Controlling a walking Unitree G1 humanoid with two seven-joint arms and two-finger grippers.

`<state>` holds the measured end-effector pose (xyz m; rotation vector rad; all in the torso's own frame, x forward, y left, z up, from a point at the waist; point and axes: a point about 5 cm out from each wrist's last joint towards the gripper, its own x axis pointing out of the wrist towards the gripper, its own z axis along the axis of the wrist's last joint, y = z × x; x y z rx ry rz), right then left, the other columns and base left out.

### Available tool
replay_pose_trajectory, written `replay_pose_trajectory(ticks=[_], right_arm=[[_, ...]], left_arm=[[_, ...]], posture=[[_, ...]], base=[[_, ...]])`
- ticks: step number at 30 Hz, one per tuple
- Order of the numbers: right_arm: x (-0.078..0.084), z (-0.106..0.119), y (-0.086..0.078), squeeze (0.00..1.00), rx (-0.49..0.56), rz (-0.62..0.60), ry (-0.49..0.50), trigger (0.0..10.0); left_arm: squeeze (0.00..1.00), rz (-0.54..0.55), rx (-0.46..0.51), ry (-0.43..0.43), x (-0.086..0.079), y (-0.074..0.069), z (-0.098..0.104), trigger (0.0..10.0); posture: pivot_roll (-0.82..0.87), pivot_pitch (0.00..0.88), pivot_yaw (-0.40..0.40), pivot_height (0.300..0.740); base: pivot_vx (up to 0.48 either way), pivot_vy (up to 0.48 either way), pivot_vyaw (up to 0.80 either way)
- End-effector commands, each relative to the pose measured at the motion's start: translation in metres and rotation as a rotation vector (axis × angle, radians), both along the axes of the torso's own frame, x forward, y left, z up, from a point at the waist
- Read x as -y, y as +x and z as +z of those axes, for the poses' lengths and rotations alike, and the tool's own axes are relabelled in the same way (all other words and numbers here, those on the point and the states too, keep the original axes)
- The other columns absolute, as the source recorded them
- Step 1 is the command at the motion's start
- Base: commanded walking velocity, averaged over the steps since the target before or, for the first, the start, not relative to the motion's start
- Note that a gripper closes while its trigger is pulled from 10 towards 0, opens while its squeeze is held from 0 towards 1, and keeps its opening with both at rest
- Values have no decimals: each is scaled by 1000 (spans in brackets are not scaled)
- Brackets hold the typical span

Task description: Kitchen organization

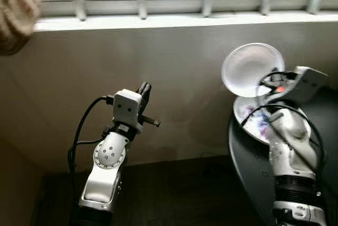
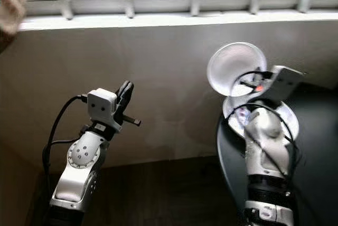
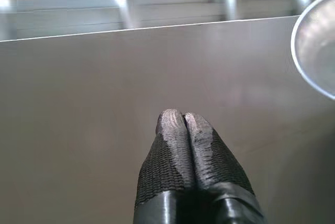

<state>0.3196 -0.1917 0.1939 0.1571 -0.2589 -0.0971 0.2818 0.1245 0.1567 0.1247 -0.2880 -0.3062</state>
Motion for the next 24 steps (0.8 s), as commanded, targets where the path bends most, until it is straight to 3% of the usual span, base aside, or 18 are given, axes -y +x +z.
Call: replay_pose_trajectory(ticks=[1, 10, 24], right_arm=[[-4, 9, -8, 0, 54, 15, -64, 0], [-32, 0, -23, 0, 59, 113, -174, 0], [-46, -4, -30, 0, 72, 157, -256, 0]], left_arm=[[0, -3, -7, 7, 2, 0, -1, 10000], [0, 5, -8, 15, 1, 2, -1, 10000], [0, 2, -4, 19, 0, 3, 0, 10000]], posture=[[129, 0, -56, 740], [129, 0, -51, 740], [130, 0, -48, 740]], base=[[0, 0, 800], [0, 0, 800], [0, 0, 800]])
